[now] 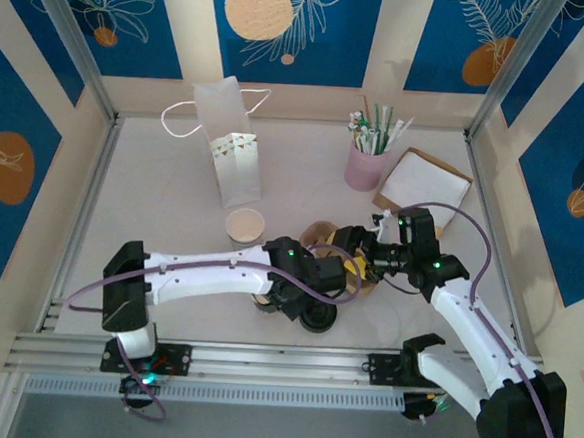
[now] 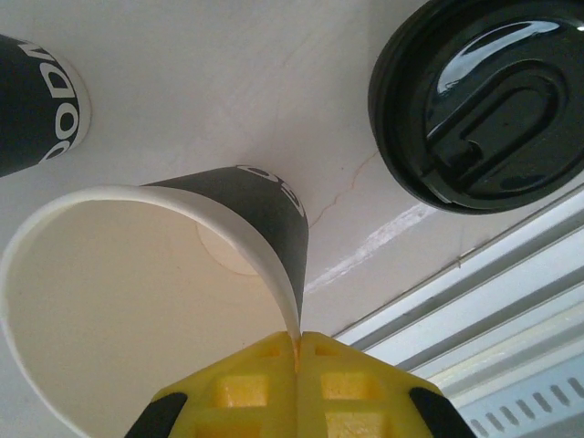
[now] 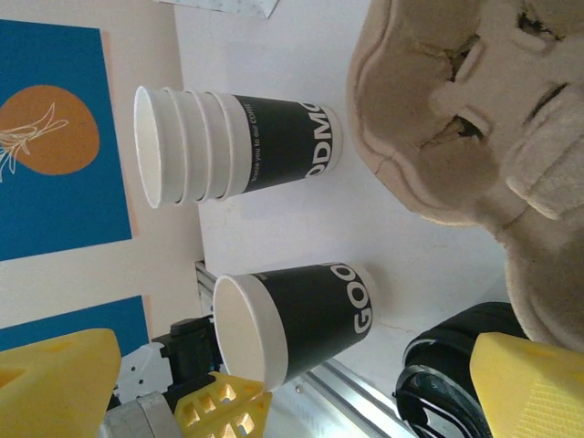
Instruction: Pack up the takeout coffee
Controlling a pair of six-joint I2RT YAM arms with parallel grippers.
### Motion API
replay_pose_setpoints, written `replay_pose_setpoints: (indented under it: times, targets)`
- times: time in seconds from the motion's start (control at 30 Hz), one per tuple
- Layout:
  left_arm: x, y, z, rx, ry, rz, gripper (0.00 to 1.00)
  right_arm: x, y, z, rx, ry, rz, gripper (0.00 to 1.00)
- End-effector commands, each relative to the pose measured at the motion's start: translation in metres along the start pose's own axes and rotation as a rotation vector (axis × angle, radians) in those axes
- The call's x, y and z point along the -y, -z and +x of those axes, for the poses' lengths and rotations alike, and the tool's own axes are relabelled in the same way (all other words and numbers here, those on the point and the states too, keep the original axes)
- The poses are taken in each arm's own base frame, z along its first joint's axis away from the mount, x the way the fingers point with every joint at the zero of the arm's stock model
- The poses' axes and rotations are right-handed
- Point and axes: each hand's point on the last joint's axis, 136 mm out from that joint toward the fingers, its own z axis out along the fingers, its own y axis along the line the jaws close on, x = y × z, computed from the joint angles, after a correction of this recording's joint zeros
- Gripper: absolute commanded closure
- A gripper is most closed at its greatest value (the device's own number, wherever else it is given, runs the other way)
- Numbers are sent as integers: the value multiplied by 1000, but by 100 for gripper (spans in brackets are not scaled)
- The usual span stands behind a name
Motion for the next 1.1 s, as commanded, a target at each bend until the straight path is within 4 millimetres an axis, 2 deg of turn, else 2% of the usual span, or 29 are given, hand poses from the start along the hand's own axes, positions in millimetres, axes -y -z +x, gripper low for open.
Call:
replay_pose_setpoints:
  times: [0.0,0.1,0.27,0.37,0.43,0.53,0.6,0.8,0.9,1.07]
  targets:
    - [-5,0,2,-11,-4,-45,98,5,1,6,-18,-1,4,1]
    - [-2,0,0,-3,-1,-33,88,7,2,6,-16,-4,8,1]
    - [1,3,-3,15,5,-5,78,9,1,8,-21,-7,16,1]
    - [1,6,-4,23,7,5,76,9,2,9,-22,-6,19,1]
    - [1,13,-5,40,14,21,73,9,4,10,-22,-5,23,1]
    - [-1,32,-10,92,23,58,63,9,6,12,-23,6,33,0]
    - [-3,49,-14,144,29,93,52,8,8,15,-28,17,47,2]
    - [-38,101,-22,333,79,72,20,7,10,24,-41,64,101,11]
    - [-56,116,-22,420,122,87,4,7,12,30,-48,94,135,16]
    - [-94,119,-12,488,258,146,0,7,10,37,-66,134,180,23]
